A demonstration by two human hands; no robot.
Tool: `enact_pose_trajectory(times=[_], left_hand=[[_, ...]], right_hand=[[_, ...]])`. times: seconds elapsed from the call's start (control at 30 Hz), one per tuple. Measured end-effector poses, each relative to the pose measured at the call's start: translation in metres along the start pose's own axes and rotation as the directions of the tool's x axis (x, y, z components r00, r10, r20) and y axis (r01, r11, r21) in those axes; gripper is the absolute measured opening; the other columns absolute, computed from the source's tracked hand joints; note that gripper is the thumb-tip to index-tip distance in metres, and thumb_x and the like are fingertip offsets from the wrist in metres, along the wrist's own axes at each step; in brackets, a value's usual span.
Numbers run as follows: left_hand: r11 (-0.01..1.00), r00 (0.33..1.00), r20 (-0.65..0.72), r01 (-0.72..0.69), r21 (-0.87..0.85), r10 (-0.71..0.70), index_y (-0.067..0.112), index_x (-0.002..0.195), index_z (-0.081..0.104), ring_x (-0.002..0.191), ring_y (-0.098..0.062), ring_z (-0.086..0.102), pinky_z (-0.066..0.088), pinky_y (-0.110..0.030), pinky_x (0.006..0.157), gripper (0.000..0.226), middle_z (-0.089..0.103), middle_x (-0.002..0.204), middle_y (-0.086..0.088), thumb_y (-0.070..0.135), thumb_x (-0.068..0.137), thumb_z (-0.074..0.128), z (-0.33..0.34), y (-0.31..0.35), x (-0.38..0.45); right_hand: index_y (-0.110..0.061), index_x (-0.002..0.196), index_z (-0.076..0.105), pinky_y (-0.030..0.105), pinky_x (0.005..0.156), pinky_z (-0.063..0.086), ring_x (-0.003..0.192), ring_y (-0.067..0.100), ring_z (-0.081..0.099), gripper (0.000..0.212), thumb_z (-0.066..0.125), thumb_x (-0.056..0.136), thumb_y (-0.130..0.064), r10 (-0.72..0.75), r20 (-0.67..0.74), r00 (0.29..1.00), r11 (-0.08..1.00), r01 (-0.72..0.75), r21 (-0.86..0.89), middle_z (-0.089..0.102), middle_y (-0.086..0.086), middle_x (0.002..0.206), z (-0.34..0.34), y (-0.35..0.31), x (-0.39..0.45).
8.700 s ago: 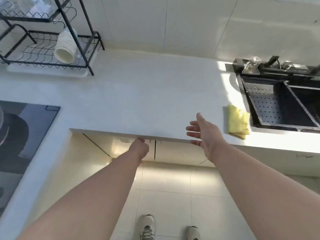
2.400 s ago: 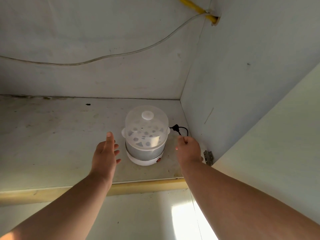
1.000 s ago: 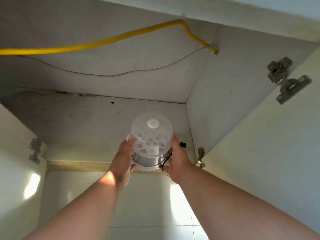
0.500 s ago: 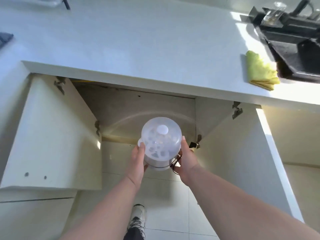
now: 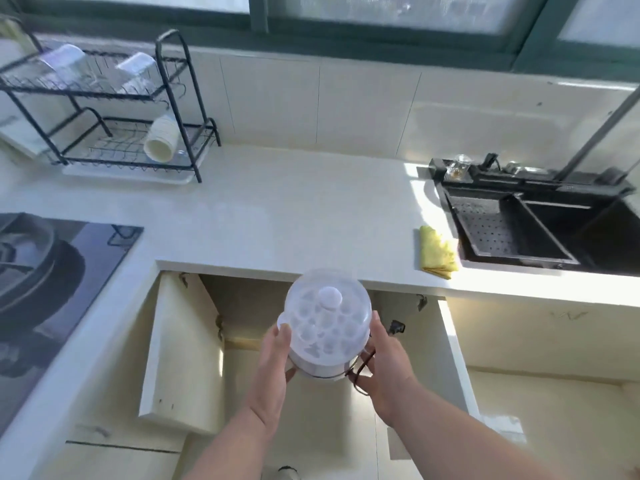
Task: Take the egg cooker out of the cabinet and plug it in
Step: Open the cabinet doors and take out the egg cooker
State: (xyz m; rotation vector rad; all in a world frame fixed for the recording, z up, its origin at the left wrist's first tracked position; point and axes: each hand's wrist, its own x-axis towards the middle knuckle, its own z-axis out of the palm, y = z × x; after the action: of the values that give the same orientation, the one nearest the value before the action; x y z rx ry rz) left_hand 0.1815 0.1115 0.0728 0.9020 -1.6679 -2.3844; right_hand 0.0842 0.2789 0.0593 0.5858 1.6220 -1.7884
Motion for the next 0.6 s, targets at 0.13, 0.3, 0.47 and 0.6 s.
enact_pose_trajectory(times=[0.13, 0.3, 0.47, 0.6], left_hand=[[0.997, 0.995, 0.059, -0.075, 0.004, 0.075, 0.040, 0.137, 0.064, 0.120, -0.010, 0.072, 0.059, -0.034, 0.090, 0.069, 0.076, 0.132, 0.010, 0.085, 0.084, 0.060, 0.010, 0.057, 0.007], [0.989, 0.984, 0.108, -0.138, -0.045, 0.142, 0.044, 0.131, 0.069, 0.119, -0.006, 0.072, 0.053, -0.042, 0.097, 0.062, 0.075, 0.131, 0.014, 0.086, 0.086, 0.059, 0.018, 0.124, 0.045], [0.986, 0.976, 0.141, -0.158, -0.054, 0.164, 0.055, 0.121, 0.072, 0.124, -0.001, 0.064, 0.052, -0.043, 0.097, 0.056, 0.072, 0.126, 0.030, 0.091, 0.079, 0.060, 0.025, 0.183, 0.090], [0.990, 0.971, 0.192, -0.135, -0.037, 0.140, 0.058, 0.118, 0.072, 0.134, -0.008, 0.058, 0.049, -0.048, 0.106, 0.052, 0.072, 0.130, 0.027, 0.090, 0.079, 0.061, 0.026, 0.206, 0.124]], right_hand=[[-0.010, 0.132, 0.065, 0.040, 0.075, 0.045, 0.084, 0.024, 0.055, 0.109, 0.073, 0.061, -0.092, -0.079, 0.003, 0.997, 0.996, 0.079, -0.029, 0.063, 0.009, 0.103, 0.019, -0.057, -0.019], [-0.016, 0.132, 0.064, 0.032, 0.057, 0.050, 0.079, 0.025, 0.065, 0.095, 0.066, 0.072, -0.088, -0.152, -0.002, 0.988, 0.988, 0.152, 0.022, 0.074, 0.008, 0.116, 0.054, -0.130, -0.029], [-0.024, 0.133, 0.064, 0.047, 0.070, 0.065, 0.112, 0.024, 0.073, 0.088, 0.065, 0.072, -0.088, -0.238, -0.045, 0.970, 0.971, 0.239, 0.019, 0.073, 0.001, 0.130, 0.085, -0.194, -0.022], [-0.024, 0.132, 0.058, 0.051, 0.072, 0.068, 0.113, 0.026, 0.071, 0.087, 0.066, 0.072, -0.087, -0.249, -0.081, 0.965, 0.968, 0.250, -0.007, 0.068, 0.002, 0.132, 0.100, -0.223, -0.001]])
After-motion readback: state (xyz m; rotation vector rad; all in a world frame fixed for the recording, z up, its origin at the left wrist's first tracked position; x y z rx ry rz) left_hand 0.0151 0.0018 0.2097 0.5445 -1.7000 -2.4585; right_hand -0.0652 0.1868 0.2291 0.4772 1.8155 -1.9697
